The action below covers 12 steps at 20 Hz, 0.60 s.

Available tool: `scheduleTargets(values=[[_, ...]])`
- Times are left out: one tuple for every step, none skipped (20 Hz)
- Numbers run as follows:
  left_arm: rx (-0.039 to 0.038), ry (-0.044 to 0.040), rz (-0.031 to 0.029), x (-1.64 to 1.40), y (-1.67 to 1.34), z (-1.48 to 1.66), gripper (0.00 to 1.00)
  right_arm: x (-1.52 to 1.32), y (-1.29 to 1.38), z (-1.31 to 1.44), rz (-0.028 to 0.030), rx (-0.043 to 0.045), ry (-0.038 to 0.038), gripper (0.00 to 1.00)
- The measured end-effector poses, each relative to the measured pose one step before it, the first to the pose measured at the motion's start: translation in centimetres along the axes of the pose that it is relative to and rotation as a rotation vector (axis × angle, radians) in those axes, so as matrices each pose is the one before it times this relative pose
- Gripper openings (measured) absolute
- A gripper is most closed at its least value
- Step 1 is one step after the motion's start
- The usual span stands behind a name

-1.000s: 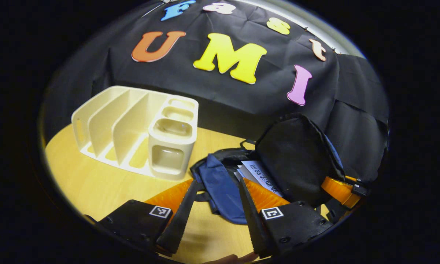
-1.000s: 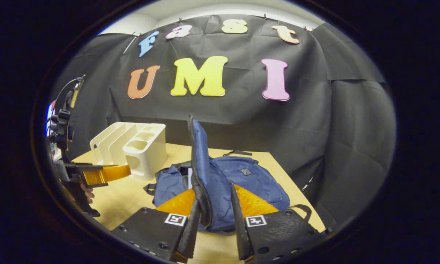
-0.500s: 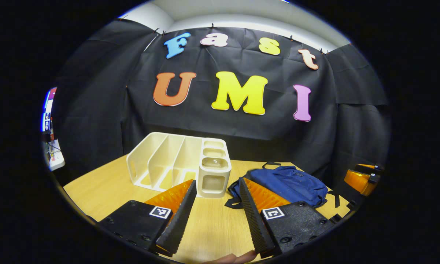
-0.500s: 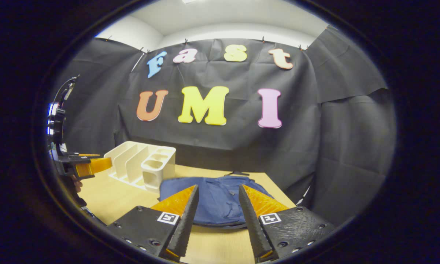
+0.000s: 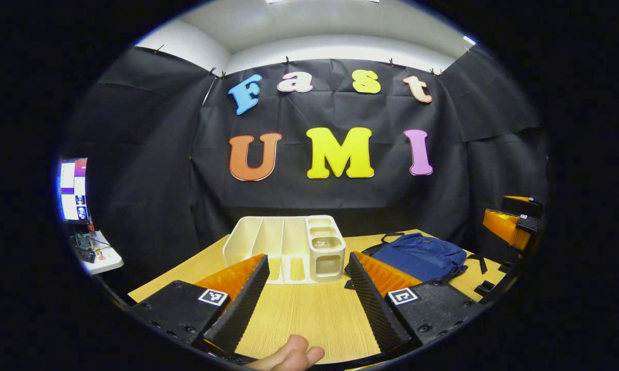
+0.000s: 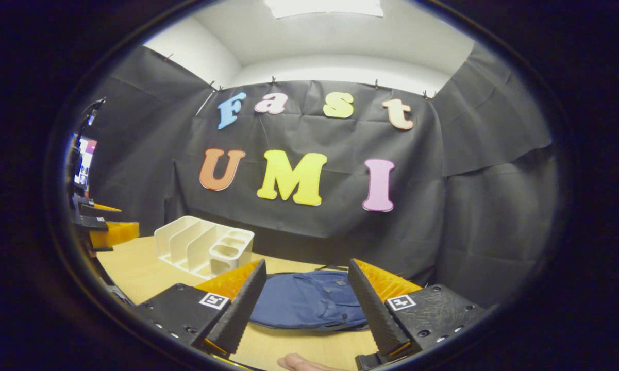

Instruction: Open the schoolbag, grab two books from the bookshelf and put them into the schoolbag.

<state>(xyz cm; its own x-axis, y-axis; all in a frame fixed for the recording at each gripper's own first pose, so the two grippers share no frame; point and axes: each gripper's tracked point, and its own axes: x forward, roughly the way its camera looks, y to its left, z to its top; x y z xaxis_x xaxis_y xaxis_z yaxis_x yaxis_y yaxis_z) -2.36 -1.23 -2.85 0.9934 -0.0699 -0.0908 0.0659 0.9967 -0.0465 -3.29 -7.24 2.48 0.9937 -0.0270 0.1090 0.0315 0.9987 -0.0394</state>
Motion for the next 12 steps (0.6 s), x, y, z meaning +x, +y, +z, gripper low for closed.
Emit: scheduleTargets(values=[[0.00448, -0.01541, -0.00813, -0.026, -0.198, 0.345, 0.97, -0.218, 0.104, 0.078, -0.00418, 0.00165, -0.00434, 0.98], [0.00591, -0.01630, -0.00345, 0.131, -0.017, 0.370, 0.96, -0.283, -0.048, 0.077, -0.00419, 0.00278, -0.00276, 0.95], [-0.00733, 0.00537, 0.01148, 0.049, 0.491, -0.177, 0.96, -0.188, -0.227, -0.018, -0.00409, 0.00205, 0.00125, 0.95], [-0.00361, 0.00467, 0.01084, -0.002, 0.390, -0.131, 0.96, -0.145, -0.193, -0.143, -0.00043, 0.00499, 0.00369, 0.95], [-0.00683, 0.00188, 0.00094, -0.119, 0.042, 0.040, 0.96, -0.038, -0.227, -0.053, -0.00215, 0.00683, -0.00101, 0.95], [-0.00646, 0.00165, -0.00321, -0.045, 0.039, -0.046, 0.96, 0.022, -0.363, -0.053, -0.00271, 0.00317, 0.00130, 0.95], [-0.00259, 0.00537, -0.00745, -0.052, -0.046, 0.018, 0.96, -0.071, -0.391, -0.156, -0.00109, 0.00468, 0.00038, 0.95], [-0.00758, -0.00311, -0.00312, 0.120, 0.022, 0.070, 0.96, 0.111, -0.481, 0.016, -0.00690, 0.01092, 0.00017, 0.95], [-0.00892, -0.00792, -0.00100, 0.101, 0.175, 0.274, 0.97, 0.099, -0.537, -0.205, -0.00808, 0.01048, 0.00571, 0.95], [-0.00931, -0.00022, -0.00095, 0.059, 0.027, -0.008, 0.96, 0.117, -0.333, -0.437, -0.00512, 0.00961, 0.00869, 0.95], [-0.00412, 0.00854, -0.00549, 0.201, -0.146, -0.421, 0.97, 0.176, -0.239, -0.336, -0.00268, 0.00862, 0.00967, 0.95], [-0.00158, 0.00722, -0.00631, 0.126, -0.129, -0.182, 0.96, 0.256, -0.217, -0.419, 0.00154, 0.00419, 0.01157, 0.95]])
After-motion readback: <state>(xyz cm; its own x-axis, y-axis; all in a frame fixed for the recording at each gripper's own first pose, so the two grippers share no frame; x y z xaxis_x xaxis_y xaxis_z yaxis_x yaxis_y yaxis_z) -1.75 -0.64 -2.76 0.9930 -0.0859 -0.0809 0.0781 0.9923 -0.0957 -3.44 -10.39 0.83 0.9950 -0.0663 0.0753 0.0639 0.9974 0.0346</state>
